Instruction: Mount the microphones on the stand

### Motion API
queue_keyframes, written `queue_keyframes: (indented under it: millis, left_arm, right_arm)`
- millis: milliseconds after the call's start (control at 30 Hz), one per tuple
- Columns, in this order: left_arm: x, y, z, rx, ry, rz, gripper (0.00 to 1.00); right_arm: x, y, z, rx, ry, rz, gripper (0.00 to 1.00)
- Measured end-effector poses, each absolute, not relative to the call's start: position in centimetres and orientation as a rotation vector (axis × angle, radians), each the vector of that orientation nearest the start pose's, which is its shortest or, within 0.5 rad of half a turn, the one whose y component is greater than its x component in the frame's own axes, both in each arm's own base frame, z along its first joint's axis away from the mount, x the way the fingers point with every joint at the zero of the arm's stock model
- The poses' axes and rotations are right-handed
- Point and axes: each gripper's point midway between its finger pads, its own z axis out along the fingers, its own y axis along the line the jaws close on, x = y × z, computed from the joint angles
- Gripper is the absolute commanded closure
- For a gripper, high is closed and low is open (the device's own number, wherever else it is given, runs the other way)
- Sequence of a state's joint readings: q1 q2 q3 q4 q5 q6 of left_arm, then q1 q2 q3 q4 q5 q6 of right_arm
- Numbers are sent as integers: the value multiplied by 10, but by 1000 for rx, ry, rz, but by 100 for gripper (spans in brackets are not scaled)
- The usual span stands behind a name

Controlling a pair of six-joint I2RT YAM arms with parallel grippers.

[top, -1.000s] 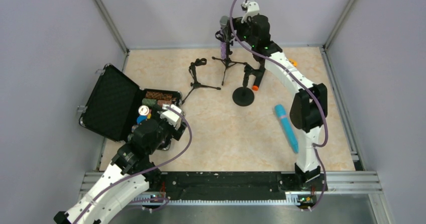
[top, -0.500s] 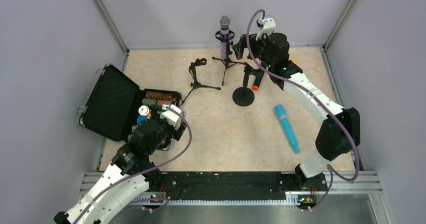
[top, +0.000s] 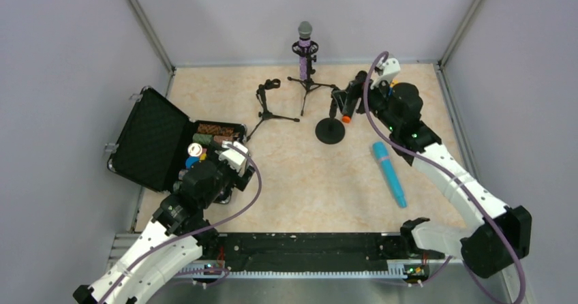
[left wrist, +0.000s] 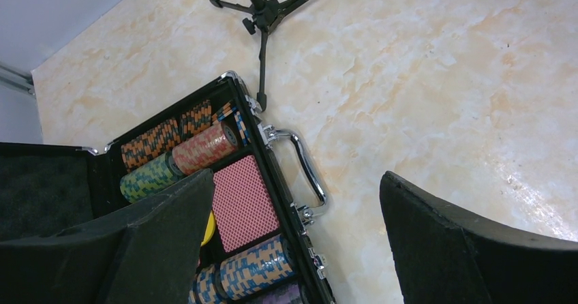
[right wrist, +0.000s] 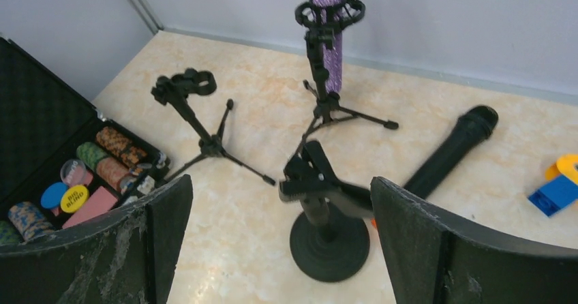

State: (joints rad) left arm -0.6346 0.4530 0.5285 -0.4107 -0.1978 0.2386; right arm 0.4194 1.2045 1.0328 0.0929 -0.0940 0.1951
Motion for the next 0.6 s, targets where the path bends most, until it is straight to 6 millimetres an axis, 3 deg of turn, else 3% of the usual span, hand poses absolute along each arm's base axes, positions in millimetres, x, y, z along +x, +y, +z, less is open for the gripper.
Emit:
queue_keyframes:
  millis: [167, 367, 600]
  left_arm:
    - [219, -110, 186, 698, 1782, -94, 5]
    - [219, -112, 184, 708, 1788, -99, 4]
    - [220, -112, 178, 720, 1812, -93, 3]
  right_arm:
    - [347, 171, 301, -206, 1686, 500, 1]
    - [333, 157, 282, -168, 1737, 466, 1]
    - [320, 152, 230, -172, 1892, 442, 1]
